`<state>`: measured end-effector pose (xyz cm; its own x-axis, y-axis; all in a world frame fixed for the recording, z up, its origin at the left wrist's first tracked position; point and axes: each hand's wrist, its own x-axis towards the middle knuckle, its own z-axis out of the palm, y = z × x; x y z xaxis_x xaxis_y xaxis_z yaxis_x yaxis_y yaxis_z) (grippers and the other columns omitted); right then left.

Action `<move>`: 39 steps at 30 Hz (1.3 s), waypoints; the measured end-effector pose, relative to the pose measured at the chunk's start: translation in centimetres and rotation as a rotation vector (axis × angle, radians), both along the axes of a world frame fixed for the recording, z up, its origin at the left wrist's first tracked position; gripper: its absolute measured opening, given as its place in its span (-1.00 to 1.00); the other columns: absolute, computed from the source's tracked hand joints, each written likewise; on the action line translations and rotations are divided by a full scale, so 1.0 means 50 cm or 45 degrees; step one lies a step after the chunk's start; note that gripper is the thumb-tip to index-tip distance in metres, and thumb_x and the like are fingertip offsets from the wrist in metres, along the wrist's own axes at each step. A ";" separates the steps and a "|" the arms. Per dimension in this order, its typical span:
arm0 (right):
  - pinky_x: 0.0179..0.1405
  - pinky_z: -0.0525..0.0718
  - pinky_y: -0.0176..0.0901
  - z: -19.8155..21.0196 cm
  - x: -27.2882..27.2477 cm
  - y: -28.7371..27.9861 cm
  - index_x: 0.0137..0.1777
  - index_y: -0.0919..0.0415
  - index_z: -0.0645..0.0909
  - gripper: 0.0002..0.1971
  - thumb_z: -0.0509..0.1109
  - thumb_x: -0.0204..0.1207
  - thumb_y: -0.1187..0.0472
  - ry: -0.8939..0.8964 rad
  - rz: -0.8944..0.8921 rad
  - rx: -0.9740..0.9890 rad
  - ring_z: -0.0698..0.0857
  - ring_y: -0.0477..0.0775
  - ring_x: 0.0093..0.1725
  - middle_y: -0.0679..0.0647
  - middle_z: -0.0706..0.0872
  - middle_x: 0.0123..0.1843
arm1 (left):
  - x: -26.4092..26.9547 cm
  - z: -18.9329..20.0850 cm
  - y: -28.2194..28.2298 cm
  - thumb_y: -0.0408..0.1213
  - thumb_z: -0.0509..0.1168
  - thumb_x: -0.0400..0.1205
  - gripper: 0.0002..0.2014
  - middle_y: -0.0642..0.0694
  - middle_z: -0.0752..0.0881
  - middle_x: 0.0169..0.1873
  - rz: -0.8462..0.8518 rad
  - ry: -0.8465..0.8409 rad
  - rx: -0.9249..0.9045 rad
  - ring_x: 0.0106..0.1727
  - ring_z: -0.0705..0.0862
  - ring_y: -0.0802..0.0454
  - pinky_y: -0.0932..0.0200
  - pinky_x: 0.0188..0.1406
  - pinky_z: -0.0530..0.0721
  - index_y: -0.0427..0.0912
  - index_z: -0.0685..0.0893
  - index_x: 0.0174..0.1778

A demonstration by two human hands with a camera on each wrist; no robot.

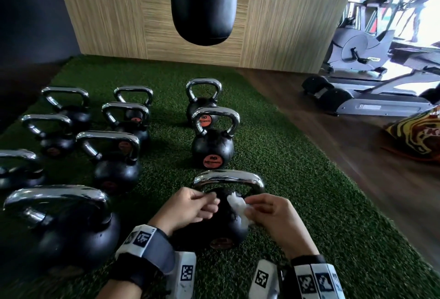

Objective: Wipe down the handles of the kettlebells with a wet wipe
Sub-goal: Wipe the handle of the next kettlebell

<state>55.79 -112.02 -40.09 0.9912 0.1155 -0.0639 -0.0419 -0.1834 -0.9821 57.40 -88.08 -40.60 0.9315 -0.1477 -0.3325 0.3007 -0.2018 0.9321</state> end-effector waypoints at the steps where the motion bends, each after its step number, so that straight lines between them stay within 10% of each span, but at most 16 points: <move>1: -0.14 0.81 -0.14 0.011 -0.003 0.006 0.00 0.13 0.84 -0.79 0.62 0.43 0.41 -0.071 0.000 -0.004 0.86 0.11 -0.14 0.13 0.90 -0.13 | -0.007 0.015 -0.010 0.04 0.40 0.64 -0.71 -0.07 0.90 -0.07 0.012 0.000 -0.127 -0.13 0.85 0.13 0.28 -0.09 0.76 -0.11 0.86 -0.01; 7: -0.05 0.85 0.09 0.037 -0.009 0.039 -0.10 -0.05 0.85 -0.76 0.70 0.35 0.32 -0.343 -0.120 -0.042 0.87 0.13 -0.18 0.05 0.89 -0.19 | -0.043 0.047 -0.050 -0.10 0.44 0.52 -0.70 -0.25 0.87 0.09 0.064 -0.056 -0.633 0.04 0.88 -0.02 0.11 0.12 0.82 -0.17 0.91 0.06; 16: -0.34 0.62 -0.31 0.035 -0.003 0.097 -0.31 0.01 0.72 -0.75 0.75 0.26 0.00 -0.548 -0.572 -0.235 0.72 -0.10 -0.33 -0.09 0.76 -0.33 | -0.036 0.042 -0.072 -0.26 0.52 0.57 -0.75 -0.27 0.86 0.12 0.224 -0.402 -0.777 0.22 0.83 -0.16 0.13 0.22 0.79 -0.21 0.87 0.14; 21: -0.08 0.77 -0.22 0.013 0.011 0.064 0.13 -0.11 0.76 -0.68 0.66 0.39 -0.08 -0.549 -0.549 -0.191 0.77 -0.14 -0.12 -0.11 0.79 -0.07 | -0.001 0.047 -0.033 -0.11 0.47 0.60 -0.74 -0.10 0.88 0.09 0.451 -0.804 -0.376 0.12 0.86 -0.03 0.08 0.12 0.79 0.03 0.86 0.20; 26: 0.30 0.71 0.20 -0.080 0.066 0.023 0.47 -0.01 0.52 -0.32 0.69 0.35 0.07 0.006 -0.674 -0.179 0.76 0.13 0.18 0.08 0.76 0.23 | 0.040 0.058 -0.034 -0.32 0.43 0.70 -0.75 -0.05 0.82 0.12 0.343 -1.250 0.241 0.11 0.82 0.14 0.12 0.16 0.81 -0.17 0.81 0.29; 39: -0.20 0.64 -0.15 -0.188 0.089 0.054 -0.01 0.02 0.70 -0.77 0.63 0.45 -0.02 -0.053 -0.513 -0.288 0.79 -0.04 -0.10 -0.10 0.82 -0.14 | 0.039 0.011 -0.015 -0.31 0.51 0.65 -0.77 -0.03 0.85 0.18 0.348 -1.374 0.619 0.24 0.79 0.21 0.11 0.32 0.74 -0.23 0.86 0.21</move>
